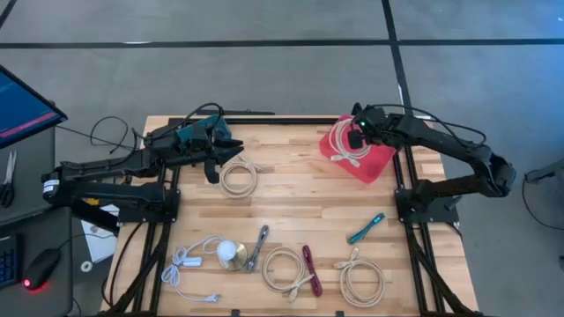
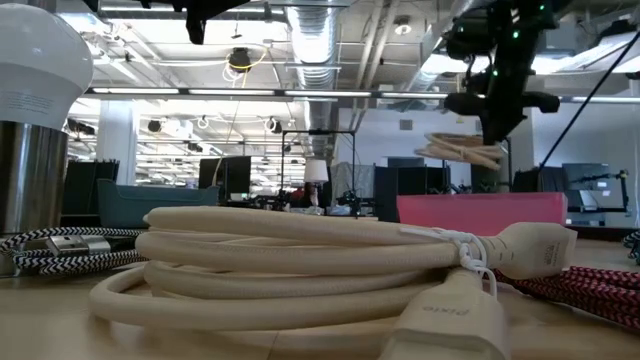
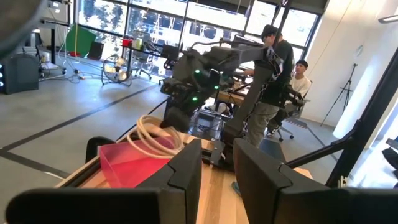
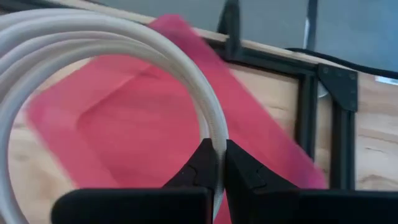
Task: Pick & Place USB Port
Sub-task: Put the white charger cable into pink bin, then put the blue black charger cable into blue bin
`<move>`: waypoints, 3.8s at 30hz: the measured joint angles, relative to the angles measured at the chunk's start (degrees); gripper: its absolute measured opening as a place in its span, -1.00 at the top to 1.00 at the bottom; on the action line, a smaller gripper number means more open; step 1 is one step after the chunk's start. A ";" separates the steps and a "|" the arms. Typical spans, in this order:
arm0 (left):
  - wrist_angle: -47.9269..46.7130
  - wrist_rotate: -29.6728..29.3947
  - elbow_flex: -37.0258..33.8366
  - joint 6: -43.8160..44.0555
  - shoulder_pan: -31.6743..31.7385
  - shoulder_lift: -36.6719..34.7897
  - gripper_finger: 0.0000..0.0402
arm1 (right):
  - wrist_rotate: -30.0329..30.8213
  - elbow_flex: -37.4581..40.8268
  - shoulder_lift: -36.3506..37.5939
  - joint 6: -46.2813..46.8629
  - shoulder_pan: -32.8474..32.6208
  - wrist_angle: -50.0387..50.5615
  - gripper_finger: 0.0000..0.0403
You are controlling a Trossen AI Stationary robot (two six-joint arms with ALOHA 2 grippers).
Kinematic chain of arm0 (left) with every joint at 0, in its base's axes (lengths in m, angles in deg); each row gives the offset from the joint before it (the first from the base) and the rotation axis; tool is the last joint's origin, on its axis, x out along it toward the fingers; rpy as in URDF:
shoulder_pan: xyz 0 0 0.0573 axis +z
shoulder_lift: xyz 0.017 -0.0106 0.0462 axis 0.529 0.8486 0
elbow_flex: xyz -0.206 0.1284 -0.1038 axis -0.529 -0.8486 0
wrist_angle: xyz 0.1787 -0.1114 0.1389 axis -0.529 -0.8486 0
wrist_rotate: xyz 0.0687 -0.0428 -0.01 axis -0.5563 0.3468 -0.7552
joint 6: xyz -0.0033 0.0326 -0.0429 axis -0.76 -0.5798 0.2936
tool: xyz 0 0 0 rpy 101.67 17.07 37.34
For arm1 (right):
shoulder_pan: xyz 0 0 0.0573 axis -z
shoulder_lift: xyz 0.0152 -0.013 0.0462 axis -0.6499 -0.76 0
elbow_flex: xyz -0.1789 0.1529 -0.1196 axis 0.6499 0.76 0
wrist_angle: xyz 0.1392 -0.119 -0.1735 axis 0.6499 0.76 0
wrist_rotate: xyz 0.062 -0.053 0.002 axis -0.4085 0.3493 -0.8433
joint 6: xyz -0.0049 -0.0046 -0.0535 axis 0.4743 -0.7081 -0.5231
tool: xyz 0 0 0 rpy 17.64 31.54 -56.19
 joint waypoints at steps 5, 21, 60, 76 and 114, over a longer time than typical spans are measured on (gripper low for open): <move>0.00 0.00 0.01 0.04 0.01 0.00 0.54 | -0.90 1.42 -1.23 -0.79 4.94 -2.69 0.98; 0.00 0.00 0.00 -0.01 -0.02 0.00 0.54 | -4.44 3.27 -9.93 -2.14 9.25 -5.13 0.98; -0.01 0.00 0.00 -0.04 0.00 -0.02 0.54 | -19.34 3.21 -2.75 -2.85 9.09 -7.36 0.68; 0.00 0.00 0.01 -0.07 -0.02 0.00 0.54 | -40.65 3.21 15.11 0.84 3.29 -22.46 0.67; -0.02 0.00 -0.01 -0.07 -0.01 -0.01 0.54 | -48.80 3.18 11.64 13.83 -32.55 -56.37 0.67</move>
